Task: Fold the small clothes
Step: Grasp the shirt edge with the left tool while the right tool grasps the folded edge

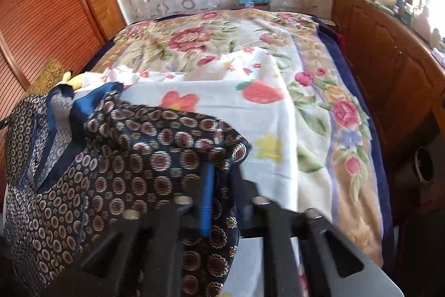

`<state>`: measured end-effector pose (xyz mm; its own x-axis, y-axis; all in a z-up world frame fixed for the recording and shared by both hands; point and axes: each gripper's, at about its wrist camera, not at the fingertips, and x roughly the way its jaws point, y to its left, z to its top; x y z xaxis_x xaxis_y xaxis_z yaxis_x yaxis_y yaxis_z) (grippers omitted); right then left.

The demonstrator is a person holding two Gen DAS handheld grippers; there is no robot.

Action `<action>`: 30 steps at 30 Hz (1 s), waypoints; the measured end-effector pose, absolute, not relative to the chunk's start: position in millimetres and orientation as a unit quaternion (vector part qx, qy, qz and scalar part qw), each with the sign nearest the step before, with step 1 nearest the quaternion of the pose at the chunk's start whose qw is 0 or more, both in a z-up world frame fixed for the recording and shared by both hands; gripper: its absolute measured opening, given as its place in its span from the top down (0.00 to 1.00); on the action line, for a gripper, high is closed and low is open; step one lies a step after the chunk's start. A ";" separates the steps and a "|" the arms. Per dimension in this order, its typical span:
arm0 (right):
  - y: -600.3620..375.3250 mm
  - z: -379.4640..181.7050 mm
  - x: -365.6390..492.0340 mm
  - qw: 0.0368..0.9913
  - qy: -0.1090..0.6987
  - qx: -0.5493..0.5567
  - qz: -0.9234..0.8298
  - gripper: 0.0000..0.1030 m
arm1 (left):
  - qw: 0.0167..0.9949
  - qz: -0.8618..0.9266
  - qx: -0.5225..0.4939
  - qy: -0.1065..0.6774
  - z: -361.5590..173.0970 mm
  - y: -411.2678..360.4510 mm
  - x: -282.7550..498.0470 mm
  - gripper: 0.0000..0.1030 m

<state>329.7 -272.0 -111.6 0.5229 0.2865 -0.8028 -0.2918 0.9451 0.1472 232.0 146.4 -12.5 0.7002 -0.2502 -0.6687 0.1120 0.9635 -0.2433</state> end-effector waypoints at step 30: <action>-328.3 -100.1 49.9 0.925 0.324 0.056 0.192 0.98 | 0.941 -0.097 -0.105 0.305 -19.2 127.2 22.2 0.98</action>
